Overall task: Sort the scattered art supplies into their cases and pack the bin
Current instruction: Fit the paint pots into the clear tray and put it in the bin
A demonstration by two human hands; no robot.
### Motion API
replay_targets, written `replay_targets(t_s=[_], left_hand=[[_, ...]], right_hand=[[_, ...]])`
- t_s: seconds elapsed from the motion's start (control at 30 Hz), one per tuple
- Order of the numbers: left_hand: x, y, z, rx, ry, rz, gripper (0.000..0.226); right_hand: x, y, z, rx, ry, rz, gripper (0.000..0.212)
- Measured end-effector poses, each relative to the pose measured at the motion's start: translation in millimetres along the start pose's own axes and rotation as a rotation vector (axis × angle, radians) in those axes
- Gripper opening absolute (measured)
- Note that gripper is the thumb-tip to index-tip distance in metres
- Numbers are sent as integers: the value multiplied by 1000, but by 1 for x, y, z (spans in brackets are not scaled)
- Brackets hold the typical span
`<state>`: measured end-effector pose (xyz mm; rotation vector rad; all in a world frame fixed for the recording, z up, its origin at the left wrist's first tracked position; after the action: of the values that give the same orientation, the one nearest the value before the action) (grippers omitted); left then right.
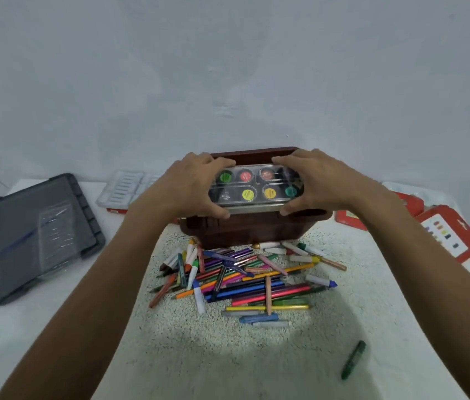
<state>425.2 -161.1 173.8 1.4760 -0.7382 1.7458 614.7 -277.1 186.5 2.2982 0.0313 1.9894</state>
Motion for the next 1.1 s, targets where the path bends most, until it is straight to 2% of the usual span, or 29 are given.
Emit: replay_targets(t_s=[0.13,0.33,0.6,0.97,1.1], left_hand=[[-24,-35,-17,52,71,-92,106],[-64,-58,-29,70,-105,-178,107],[-98,-62,-29,23,-180,-309,88],[-100,-61,-27,-72,-271,-380,80],[-98,-61,-29,-83,-223,-382,72]], right_hand=[[-17,-35,18,-30,-12,-55,102],[-59,-63,32,-8,-30,-170,100],[-100,-76,39,50,-17,-318,81],[-112,-78,43,15,-99,-439,76],[-108,-77,43,10,-134,-469,70]])
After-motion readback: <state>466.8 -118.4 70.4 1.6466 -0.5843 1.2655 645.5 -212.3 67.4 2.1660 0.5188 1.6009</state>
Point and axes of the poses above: each hand's wrist, its own y-axis away from the middle knuckle, its own x-axis out of the back of the hand, z = x × y, the point moved 4 cm from there along -y, towards the middle knuckle, and after that the axes turned 4 degrees about x, right-handed, at the moved point
